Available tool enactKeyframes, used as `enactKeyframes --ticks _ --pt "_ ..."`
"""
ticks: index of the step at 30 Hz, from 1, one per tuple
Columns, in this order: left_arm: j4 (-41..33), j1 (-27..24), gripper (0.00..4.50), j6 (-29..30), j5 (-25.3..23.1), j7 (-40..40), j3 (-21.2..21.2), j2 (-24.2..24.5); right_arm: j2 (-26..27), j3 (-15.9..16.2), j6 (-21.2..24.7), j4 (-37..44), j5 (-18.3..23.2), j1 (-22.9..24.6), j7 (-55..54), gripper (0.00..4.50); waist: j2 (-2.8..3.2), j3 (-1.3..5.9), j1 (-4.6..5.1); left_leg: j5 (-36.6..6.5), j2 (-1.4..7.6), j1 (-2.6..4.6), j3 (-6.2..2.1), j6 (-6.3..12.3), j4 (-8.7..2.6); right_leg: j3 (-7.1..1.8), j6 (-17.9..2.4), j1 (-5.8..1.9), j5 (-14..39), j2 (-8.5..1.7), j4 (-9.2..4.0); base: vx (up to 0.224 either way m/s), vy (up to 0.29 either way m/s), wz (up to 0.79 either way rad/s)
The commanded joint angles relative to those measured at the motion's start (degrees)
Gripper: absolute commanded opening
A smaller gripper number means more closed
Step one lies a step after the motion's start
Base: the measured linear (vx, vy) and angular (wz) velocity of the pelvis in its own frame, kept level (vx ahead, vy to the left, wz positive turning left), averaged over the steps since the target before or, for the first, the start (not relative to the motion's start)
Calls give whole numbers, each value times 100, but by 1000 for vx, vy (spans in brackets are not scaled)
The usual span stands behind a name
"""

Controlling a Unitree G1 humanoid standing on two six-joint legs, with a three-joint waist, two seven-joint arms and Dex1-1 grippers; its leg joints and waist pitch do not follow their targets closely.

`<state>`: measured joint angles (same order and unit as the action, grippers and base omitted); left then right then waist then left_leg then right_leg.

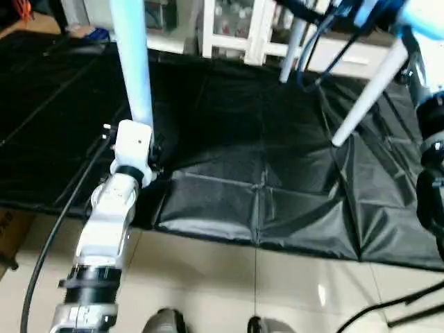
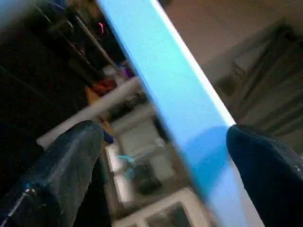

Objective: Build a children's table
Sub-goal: Flip table

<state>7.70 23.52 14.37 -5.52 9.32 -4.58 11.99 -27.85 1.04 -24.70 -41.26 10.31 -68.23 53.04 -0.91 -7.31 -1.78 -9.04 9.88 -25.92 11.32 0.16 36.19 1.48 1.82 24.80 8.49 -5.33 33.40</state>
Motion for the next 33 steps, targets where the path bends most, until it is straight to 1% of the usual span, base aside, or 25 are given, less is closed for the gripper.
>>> enactKeyframes --ticks 1,2,5,6,7,8,9,10,11,12,13,14,15,16,17,18,19,20,21,22,24,26,29,30,33 --pt "-242 318 232 -178 -69 -25 -65 143 57 -140 720 1089 835 456 167 450 205 497 48 -4128 261 512 -292 -551 -667 36 -794 -36 2303 -122 -386 0 0 0" --pt "-231 330 249 -185 -142 -53 -82 245 29 -78 901 1584 992 716 190 450 193 519 51 -3796 260 422 -301 -490 -689 51 -898 -120 2116 -158 -327 -31 12 -18" --pt "-210 336 258 -193 -171 -63 -120 329 -30 48 1079 2024 1093 957 218 450 211 474 31 -3645 252 454 -259 -441 -671 77 -886 -78 2370 -185 -396 0 0 0" --pt "-177 343 275 -201 -196 -82 -160 399 -53 123 1296 2392 1233 1160 205 450 198 415 61 -3741 243 431 -269 -453 -685 128 -787 -106 2710 -186 -433 0 0 0" --pt "-120 344 282 -194 -215 -88 -199 478 -78 196 1518 2746 1366 1403 193 450 224 410 39 -3833 248 468 -266 -479 -676 146 -726 -83 2912 -199 -452 0 0 0" --pt "-72 337 288 -190 -198 -106 -294 577 -74 256 1818 3134 1461 1794 71 450 250 312 70 -4138 233 520 -264 -534 -688 238 -522 -28 3424 -159 -565 0 0 0" --pt "-68 336 288 -190 -196 -107 -303 586 -71 260 1841 3159 1463 1829 56 450 324 238 81 -4523 248 599 -245 -599 -759 449 -347 -13 3797 -48 -677 0 0 0" --pt "-51 333 303 -189 -183 -114 -347 628 -61 274 1954 3286 1475 1998 -15 450 448 189 17 -5095 439 181 -185 -725 -1296 633 -464 -502 3045 167 133 0 0 0" --pt "-125 299 315 -184 -113 -52 -395 661 -50 289 2096 3375 1393 2248 -127 450 486 222 -584 -5535 294 -565 429 -1144 -1630 805 -598 -944 1802 272 1160 -132 -17 -6" --pt "-254 252 325 -171 9 43 -412 647 -3 211 2275 3472 1337 2451 -289 450 565 262 -773 -5090 247 -480 697 -1157 -1641 625 -575 -817 2071 330 1312 -126 -97 6" --pt "-366 212 330 -158 112 128 -417 631 37 137 2432 3563 1302 2607 -416 450 227 406 -514 -3767 302 -165 555 -1034 -1310 134 -467 -803 3049 125 1253 -126 -97 6" --pt "-603 127 336 -130 323 255 -425 545 72 22 2724 3721 1266 2864 -685 450 64 409 -395 -451 -58 419 -463 -157 509 -721 -166 -49 6748 -829 -571 50 -219 14" --pt "-706 90 345 -117 417 306 -426 504 84 -29 2856 3797 1259 2972 -808 450 13 286 -438 -186 -244 52 -586 -38 408 -757 -203 -445 6064 -557 -459 91 -153 10" --pt "-1216 -133 356 28 913 465 -451 204 201 -201 3015 3756 1161 3190 -1346 450 307 337 -666 -52 -28 176 -629 -109 -41 -533 -442 -494 3994 -491 -162 91 -153 10" --pt "-1408 -227 365 88 1093 497 -463 84 254 -269 3066 3731 1142 3258 -1532 450 290 503 -567 -319 189 631 -475 -137 -221 -315 -1055 -222 2017 -112 9 -27 -54 36" --pt "-1669 -361 365 170 1352 519 -471 -73 304 -348 3200 3779 1160 3373 -1831 450 311 562 -498 -295 276 660 -463 -85 -283 -262 -1332 -220 1103 -22 112 -93 3 48" --pt "-1905 -556 372 240 1482 482 -430 -207 339 -390 3295 3815 1111 3510 -2047 450 337 552 -455 -350 305 613 -413 -10 -335 -218 -1536 -234 555 19 114 -93 3 48" --pt "-2043 -675 372 282 1557 457 -405 -286 360 -413 3358 3846 1083 3596 -2175 450 395 494 -374 -768 329 431 -336 148 -419 -164 -1770 -307 230 -64 71 0 0 0" --pt "-2382 -1099 372 343 1685 324 -301 -513 425 -462 3613 4073 983 3950 -2549 450 409 450 -361 -994 331 408 -330 127 -447 -164 -1743 -301 435 -84 34 -21 59 3" --pt "-2468 -1258 372 335 1682 271 -262 -582 463 -477 3722 4164 973 4089 -2656 450 426 367 -334 -1684 351 428 -331 -6 -536 -156 -1605 -301 1197 -129 -68 -21 59 3" --pt "-2565 -1452 372 333 1680 210 -226 -665 524 -506 3903 4316 966 4270 -2789 450 400 361 -254 -2039 330 442 -338 -196 -598 -162 -1365 -324 1643 -143 -142 -3 61 1" --pt "-2777 -2006 372 483 1749 30 -150 -983 683 -577 4261 4664 886 4847 -3156 450 388 362 -169 -1925 330 379 -345 -232 -677 -148 -1133 -376 1691 -172 -200 -3 64 -3" --pt "-2891 -2565 372 536 1579 -159 4 -1196 904 -714 4646 4834 852 5278 -3680 450 427 354 -61 -2017 333 384 -349 -269 -706 -147 -1032 -350 1685 -182 -259 3 38 -4" --pt "-2903 -2766 372 505 1454 -255 69 -1250 983 -755 4796 4895 865 5417 -3851 450 399 335 -23 -2073 315 364 -340 -270 -722 -142 -999 -361 1745 -177 -282 0 0 0" --pt "-2905 -3100 372 345 1257 -394 209 -1266 933 -347 4397 5071 345 5822 -3923 450 358 315 54 -2077 297 360 -316 -279 -716 -166 -848 -347 1882 -199 -355 0 0 0"
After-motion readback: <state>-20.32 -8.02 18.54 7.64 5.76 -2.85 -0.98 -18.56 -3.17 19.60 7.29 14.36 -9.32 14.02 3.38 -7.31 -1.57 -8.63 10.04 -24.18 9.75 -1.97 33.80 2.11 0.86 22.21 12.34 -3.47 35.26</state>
